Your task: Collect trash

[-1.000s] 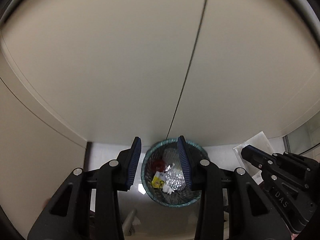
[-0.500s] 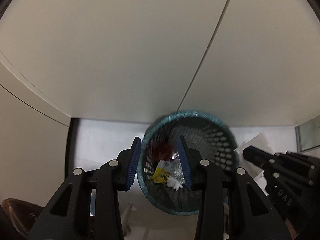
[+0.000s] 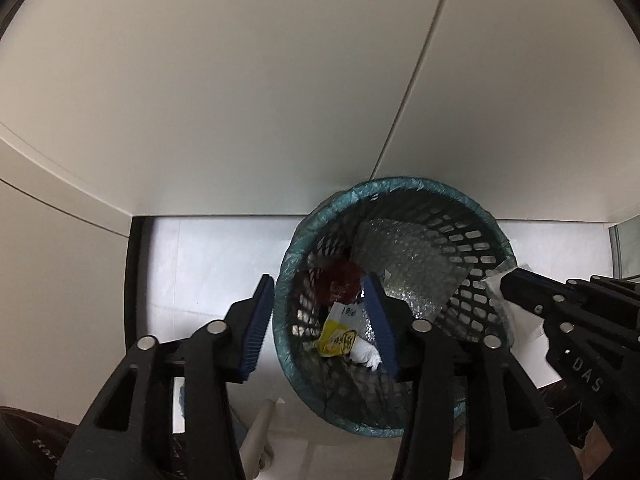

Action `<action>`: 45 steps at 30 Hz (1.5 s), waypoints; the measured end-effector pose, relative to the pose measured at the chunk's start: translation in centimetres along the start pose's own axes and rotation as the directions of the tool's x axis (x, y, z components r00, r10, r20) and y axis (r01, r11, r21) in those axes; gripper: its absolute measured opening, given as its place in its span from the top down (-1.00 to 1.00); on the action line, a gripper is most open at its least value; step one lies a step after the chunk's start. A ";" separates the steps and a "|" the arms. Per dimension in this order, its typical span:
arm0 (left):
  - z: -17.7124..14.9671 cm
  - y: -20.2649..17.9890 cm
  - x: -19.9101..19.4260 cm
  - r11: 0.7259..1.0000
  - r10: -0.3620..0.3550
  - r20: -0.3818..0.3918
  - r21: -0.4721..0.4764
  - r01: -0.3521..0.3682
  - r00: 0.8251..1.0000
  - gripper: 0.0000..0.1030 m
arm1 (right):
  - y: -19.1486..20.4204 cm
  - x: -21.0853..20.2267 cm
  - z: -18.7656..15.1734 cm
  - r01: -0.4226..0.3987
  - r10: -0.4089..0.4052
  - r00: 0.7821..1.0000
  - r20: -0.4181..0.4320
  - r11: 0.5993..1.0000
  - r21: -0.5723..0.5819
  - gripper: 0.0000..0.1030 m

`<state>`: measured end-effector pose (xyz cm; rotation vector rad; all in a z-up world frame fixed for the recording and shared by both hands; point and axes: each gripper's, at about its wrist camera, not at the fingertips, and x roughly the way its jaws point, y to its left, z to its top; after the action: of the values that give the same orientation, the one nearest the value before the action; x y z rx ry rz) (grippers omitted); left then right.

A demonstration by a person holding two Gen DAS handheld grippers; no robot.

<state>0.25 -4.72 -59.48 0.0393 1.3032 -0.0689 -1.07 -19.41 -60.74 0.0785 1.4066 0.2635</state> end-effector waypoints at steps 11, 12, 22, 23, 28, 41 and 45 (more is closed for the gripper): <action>0.4 0.2 -0.6 0.999 -0.009 0.024 -0.038 0.010 1.000 -0.63 | -0.2 -1.7 0.0 0.023 -0.025 0.998 0.066 1.000 0.020 -0.18; 0.4 0.3 -0.6 0.999 -0.010 0.026 -0.043 0.011 1.000 -0.68 | -0.3 -1.8 0.0 0.027 -0.028 0.997 0.072 0.999 0.024 -0.23; 0.6 0.8 -2.2 0.998 -0.036 0.027 -0.057 0.038 0.999 -0.83 | -0.8 -4.0 -0.2 0.071 -0.078 0.989 0.129 0.996 0.060 -0.64; 0.6 0.9 -2.5 0.998 -0.036 0.028 -0.054 0.038 0.999 -0.84 | -0.8 -4.3 -0.3 0.076 -0.084 0.987 0.134 0.995 0.061 -0.66; 0.4 0.9 -3.7 0.998 -0.043 0.033 -0.040 0.044 0.999 -0.86 | -1.0 -5.6 -0.6 0.104 -0.114 0.983 0.145 0.992 0.073 -0.76; -0.2 0.5 -11.2 0.999 -0.037 0.113 -0.011 0.038 0.993 -0.87 | -1.4 -12.8 -2.6 0.144 -0.163 0.962 0.220 0.985 0.100 -0.80; -0.7 0.5 -13.9 0.999 -0.042 0.119 -0.012 0.043 0.992 -0.87 | -0.8 -15.1 -3.6 0.160 -0.179 0.960 0.214 0.982 0.105 -0.80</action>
<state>-4.03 -3.82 -46.29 -0.0052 1.1857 -0.0964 -6.59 -23.95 -46.97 0.0564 1.1927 0.0490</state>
